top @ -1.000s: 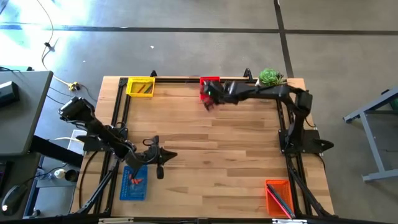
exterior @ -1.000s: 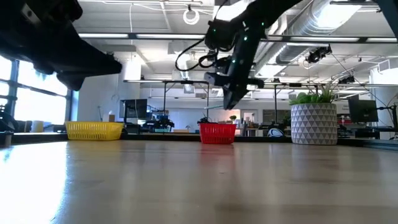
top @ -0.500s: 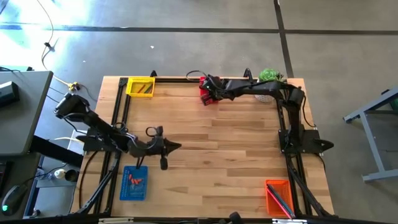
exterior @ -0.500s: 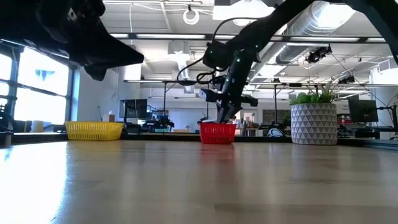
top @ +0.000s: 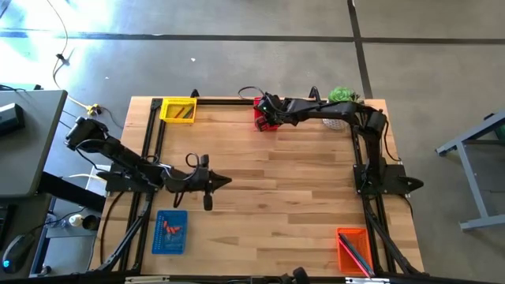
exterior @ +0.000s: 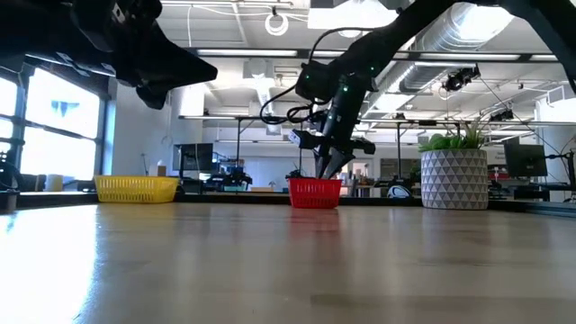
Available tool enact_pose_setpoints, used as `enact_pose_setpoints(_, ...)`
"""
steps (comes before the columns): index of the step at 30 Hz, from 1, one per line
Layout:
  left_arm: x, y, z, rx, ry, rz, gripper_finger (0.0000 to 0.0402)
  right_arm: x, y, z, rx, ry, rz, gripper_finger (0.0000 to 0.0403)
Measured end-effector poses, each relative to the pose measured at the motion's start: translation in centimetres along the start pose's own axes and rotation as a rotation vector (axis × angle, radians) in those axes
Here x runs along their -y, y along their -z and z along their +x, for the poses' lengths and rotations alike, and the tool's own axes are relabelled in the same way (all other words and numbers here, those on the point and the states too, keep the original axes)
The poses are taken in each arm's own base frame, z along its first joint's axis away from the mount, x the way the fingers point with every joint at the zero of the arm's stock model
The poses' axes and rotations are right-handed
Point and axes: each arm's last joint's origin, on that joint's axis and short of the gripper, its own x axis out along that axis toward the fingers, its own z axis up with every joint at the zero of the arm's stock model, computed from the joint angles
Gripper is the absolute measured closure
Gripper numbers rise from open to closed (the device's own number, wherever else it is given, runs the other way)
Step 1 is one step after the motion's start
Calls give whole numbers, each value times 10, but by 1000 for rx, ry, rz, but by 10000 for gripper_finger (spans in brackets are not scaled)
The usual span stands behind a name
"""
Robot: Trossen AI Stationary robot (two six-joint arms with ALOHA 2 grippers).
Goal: Sort crayons/erasers/pens/pencils in bins
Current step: Return to Home Position
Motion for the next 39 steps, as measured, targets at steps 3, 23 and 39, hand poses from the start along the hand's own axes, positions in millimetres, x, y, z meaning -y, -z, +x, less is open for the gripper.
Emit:
enact_pose_setpoints(3, -1, 0, 1, -7, 34, -15, 401, 0, 0, 0, 16, 25, -3, 296)
enact_pose_setpoints(23, -58, 6, -31, 110, 42, -63, 402, -81, 3, -70, 483, -364, -558, 399)
enact_pose_setpoints(39, -101, -5, -34, 112, 47, -32, 401, -35, 81, -52, 856, -701, -527, 402)
